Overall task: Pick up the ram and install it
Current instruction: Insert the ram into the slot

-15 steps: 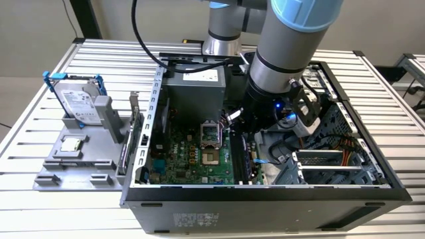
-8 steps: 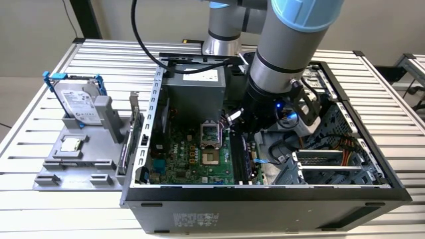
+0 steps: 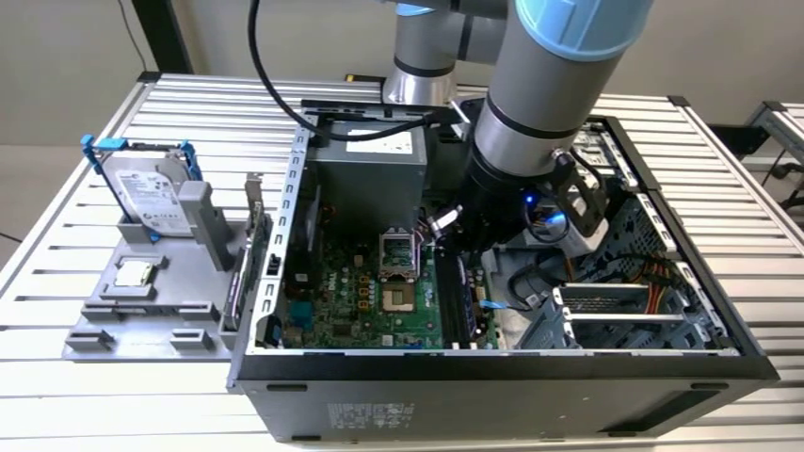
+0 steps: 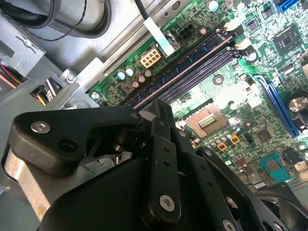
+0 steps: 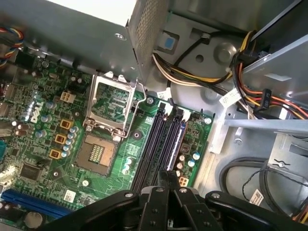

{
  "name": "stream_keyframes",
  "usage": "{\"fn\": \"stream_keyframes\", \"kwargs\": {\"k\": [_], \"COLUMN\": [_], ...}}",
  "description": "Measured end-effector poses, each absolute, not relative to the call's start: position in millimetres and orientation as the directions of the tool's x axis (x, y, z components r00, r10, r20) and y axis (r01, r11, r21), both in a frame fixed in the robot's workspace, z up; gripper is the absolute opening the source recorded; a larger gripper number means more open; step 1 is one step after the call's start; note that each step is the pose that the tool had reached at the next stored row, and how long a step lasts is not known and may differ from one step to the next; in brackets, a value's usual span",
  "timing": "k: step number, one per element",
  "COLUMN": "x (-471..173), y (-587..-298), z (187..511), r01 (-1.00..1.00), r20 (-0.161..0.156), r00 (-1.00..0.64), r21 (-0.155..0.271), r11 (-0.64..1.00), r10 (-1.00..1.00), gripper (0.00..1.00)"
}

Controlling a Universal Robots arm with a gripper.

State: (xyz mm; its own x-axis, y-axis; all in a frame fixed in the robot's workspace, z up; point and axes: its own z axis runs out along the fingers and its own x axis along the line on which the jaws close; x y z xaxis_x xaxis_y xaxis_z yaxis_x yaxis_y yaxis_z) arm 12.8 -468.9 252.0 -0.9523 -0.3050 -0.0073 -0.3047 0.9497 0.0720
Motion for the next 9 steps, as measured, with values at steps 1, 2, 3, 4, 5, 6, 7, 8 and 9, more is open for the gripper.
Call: {"fn": "stream_keyframes", "kwargs": {"k": [1,2,3,4,5,6,7,8,9], "x": [12.8,12.8,12.9,12.8,12.8,12.8,12.8,12.9,12.9], "y": [-469.0,-468.9,-468.9,-468.9,-468.9,-468.9,-468.9,-469.0,-468.9], "z": [252.1,252.1,252.1,252.1,252.1,252.1,252.1,252.1,252.1], "r01": [-0.307,-0.310,-0.314,-0.316,-0.319,-0.322,-0.324,-0.327,-0.329], "r20": [-0.007,-0.007,-0.007,-0.007,-0.007,-0.007,-0.007,-0.007,-0.007], "r00": [-0.951,-0.950,-0.949,-0.948,-0.948,-0.947,-0.946,-0.945,-0.944], "r21": [0.072,0.072,0.072,0.072,0.072,0.072,0.072,0.073,0.073], "r11": [0.949,0.948,0.947,0.946,0.945,0.944,0.943,0.942,0.941], "r10": [-0.308,-0.311,-0.314,-0.317,-0.319,-0.322,-0.325,-0.327,-0.330], "gripper": [0.00,0.00,0.00,0.00,0.00,0.00,0.00,0.00,0.00]}}
